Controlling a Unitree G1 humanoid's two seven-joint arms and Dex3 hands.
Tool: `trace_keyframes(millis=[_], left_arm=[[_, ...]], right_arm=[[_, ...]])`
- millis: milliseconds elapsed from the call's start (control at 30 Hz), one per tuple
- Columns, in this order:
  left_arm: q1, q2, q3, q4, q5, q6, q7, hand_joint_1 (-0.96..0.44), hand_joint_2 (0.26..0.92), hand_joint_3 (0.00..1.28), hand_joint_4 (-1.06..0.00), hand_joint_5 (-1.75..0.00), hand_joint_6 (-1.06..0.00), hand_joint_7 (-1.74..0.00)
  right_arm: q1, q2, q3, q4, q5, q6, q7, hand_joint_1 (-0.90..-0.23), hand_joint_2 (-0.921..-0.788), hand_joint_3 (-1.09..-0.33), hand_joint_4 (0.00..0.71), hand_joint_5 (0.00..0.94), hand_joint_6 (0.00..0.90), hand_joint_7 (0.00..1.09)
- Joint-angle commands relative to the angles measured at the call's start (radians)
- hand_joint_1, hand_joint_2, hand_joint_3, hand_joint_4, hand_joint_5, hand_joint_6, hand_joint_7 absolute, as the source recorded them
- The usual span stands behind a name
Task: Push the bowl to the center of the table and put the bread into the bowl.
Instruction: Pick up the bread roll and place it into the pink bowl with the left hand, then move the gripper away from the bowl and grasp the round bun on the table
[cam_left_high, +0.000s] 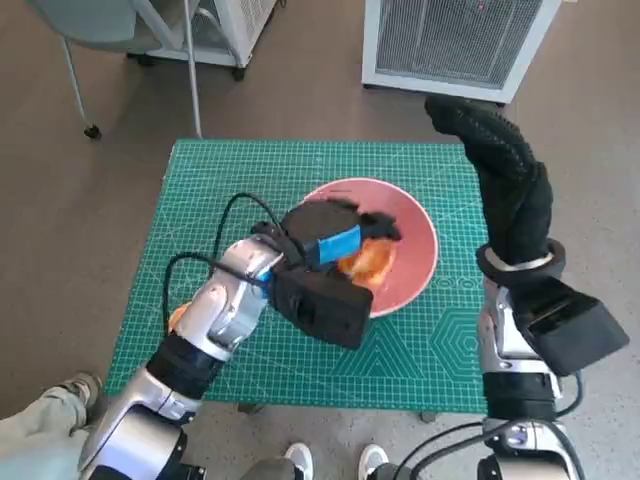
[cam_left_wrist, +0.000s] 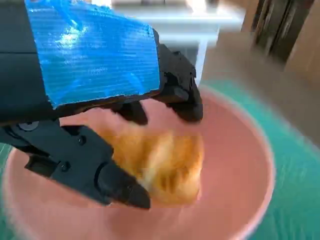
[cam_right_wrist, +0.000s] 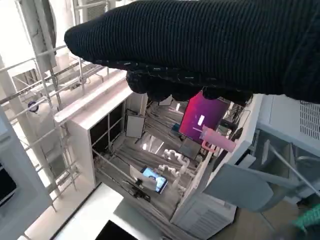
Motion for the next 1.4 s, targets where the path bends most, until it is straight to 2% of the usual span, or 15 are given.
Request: trace_keyframes(millis=[33, 167, 367, 467, 600, 767, 1067, 1400], left_arm=[[0.003, 0.009, 0.046, -0.024, -0.065, -0.016, 0.001, -0.46, 0.918, 0.01, -0.02, 0.0, -0.16, -0.15], [0.014, 0.021, 0.081, -0.051, -0.117, -0.002, -0.026, -0.47, 0.918, 0.01, -0.01, 0.0, -0.17, -0.14], [0.077, 0.08, 0.176, -0.216, -0.222, 0.032, -0.088, -0.48, 0.921, 0.02, 0.0, 0.0, -0.18, -0.14], [0.151, 0.129, 0.279, -0.305, -0.33, -0.054, -0.079, -0.49, 0.921, 0.06, -0.04, -0.02, -0.22, -0.15], [0.235, 0.198, 0.392, -0.337, -0.436, -0.18, -0.072, -0.52, 0.921, 0.11, -0.2, -0.05, -0.33, -0.2], [0.343, 0.31, 0.522, -0.38, -0.535, -0.244, -0.112, -0.56, 0.921, 0.13, -0.25, -0.06, -0.35, -0.21], [0.549, 0.508, 0.699, -0.497, -0.613, -0.169, -0.225, -0.61, 0.914, 0.04, -0.21, -0.01, -0.3, -0.15], [0.719, 0.603, 0.784, -0.601, -0.586, -0.079, -0.27, -0.6, 0.838, 0.0, -0.2, 0.0, -0.27, -0.1]], right_arm=[[0.024, -0.003, -0.003, -0.001, -0.004, 0.016, 0.0, -0.703, -0.921, -0.863, 0.257, 0.0, -0.001, 0.66], [0.025, 0.002, 0.0, -0.006, -0.011, 0.017, -0.004, -0.698, -0.921, -0.864, 0.256, 0.0, -0.001, 0.66], [0.023, 0.011, 0.005, -0.011, -0.017, 0.021, -0.011, -0.694, -0.921, -0.864, 0.257, 0.001, -0.001, 0.66], [0.027, 0.016, 0.007, -0.02, -0.013, 0.025, -0.012, -0.694, -0.921, -0.865, 0.256, 0.0, -0.001, 0.65], [0.033, 0.022, 0.009, -0.03, -0.011, 0.025, -0.013, -0.693, -0.921, -0.865, 0.256, 0.0, -0.001, 0.65], [0.038, 0.027, 0.011, -0.034, -0.007, 0.022, -0.012, -0.692, -0.921, -0.864, 0.256, 0.0, -0.001, 0.65], [0.026, 0.034, 0.012, -0.01, -0.003, 0.018, -0.007, -0.685, -0.921, -0.864, 0.257, 0.001, -0.001, 0.65], [0.002, 0.045, 0.012, 0.047, 0.004, 0.0, 0.008, -0.686, -0.921, -0.858, 0.26, 0.002, -0.001, 0.66]])
